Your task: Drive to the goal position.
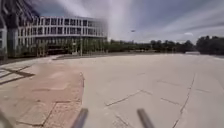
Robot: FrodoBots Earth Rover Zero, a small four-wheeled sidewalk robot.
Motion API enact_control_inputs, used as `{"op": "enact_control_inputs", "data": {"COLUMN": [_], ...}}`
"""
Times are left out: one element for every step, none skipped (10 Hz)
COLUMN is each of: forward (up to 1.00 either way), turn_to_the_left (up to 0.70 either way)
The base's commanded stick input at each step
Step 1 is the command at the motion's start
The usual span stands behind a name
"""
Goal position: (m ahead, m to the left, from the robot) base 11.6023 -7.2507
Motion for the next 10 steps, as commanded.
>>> {"op": "enact_control_inputs", "data": {"forward": [0.5, 0.5, 0.5, 0.5, 0.5, 0.5, 0.5, 0.5, 0.5, 0.5], "turn_to_the_left": [0.0, 0.0, 0.0, 0.0, 0.0, 0.0, 0.0, 0.0, 0.0, 0.0]}}
